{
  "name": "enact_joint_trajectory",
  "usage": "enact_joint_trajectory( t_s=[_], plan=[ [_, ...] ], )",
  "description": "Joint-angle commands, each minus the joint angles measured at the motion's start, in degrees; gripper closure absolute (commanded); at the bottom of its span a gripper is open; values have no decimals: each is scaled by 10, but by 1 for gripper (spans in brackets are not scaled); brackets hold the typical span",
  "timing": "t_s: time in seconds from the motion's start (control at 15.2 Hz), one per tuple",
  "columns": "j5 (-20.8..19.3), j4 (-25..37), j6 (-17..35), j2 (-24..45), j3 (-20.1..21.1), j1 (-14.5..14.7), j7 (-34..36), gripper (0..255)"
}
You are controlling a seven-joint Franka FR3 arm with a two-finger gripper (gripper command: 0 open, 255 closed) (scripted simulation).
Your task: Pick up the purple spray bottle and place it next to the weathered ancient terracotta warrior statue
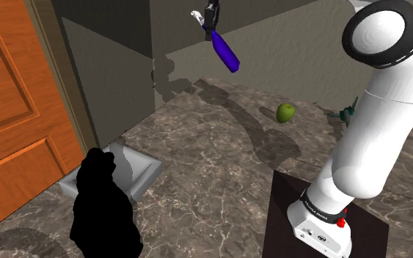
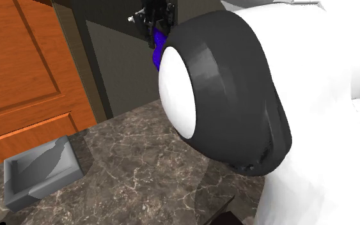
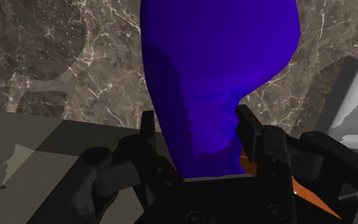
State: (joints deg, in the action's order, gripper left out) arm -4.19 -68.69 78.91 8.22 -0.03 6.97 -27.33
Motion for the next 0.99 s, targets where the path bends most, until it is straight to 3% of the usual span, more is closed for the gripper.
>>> enact_joint_trajectory(
  t_s=[0.0,0.46,0.92],
  plan=[
    [-2,-49,12,-36,9,13,23,255],
    [2,-173,26,-139,49,51,103,255],
    [17,-246,23,-210,97,87,187,255]
  ],
)
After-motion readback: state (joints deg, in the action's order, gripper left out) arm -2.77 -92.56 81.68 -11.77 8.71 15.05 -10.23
